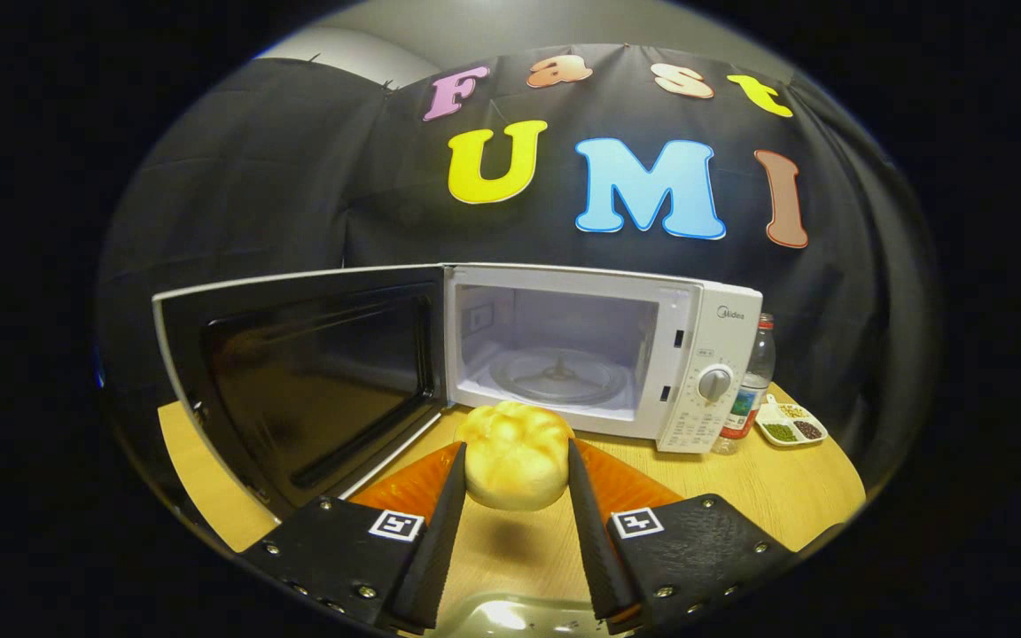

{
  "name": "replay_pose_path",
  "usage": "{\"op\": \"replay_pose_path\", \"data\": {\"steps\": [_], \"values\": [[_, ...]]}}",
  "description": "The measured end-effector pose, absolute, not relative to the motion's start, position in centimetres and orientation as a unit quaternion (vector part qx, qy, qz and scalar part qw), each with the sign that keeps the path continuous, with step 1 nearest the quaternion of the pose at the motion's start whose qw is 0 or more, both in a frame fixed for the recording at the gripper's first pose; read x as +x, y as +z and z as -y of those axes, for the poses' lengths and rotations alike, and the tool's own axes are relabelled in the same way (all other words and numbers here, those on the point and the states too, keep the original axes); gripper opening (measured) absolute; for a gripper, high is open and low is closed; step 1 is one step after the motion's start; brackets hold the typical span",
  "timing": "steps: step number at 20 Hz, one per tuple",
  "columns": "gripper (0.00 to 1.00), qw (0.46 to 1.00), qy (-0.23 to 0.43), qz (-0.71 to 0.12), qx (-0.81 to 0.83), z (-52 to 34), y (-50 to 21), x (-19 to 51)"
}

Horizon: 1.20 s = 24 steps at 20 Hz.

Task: Open the microwave, put the food inside, and close the microwave door.

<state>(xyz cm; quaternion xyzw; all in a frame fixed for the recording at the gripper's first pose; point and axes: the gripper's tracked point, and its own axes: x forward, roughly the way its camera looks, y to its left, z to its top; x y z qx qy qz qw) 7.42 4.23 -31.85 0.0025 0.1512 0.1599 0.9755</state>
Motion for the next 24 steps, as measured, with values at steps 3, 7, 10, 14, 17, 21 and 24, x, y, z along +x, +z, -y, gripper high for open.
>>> {"op": "replay_pose_path", "data": {"steps": [3, 7, 10, 14, 17, 21, 24], "values": [[0.63, 0.975, 0.149, -0.16, 0.029, -5.0, -31.4, 11.2], [0.63, 0.973, 0.141, -0.17, 0.062, -6.0, -31.8, 16.3], [0.62, 0.976, 0.116, -0.167, 0.079, -5.9, -32.3, 20.3], [0.62, 0.982, 0.093, -0.156, 0.047, -6.0, -33.7, 25.3], [0.63, 0.982, 0.077, -0.167, 0.035, -6.1, -35.6, 28.9], [0.62, 0.983, 0.053, -0.172, 0.036, -6.6, -37.8, 32.3], [0.62, 0.984, 0.037, -0.173, 0.024, -6.9, -39.2, 34.0]]}}
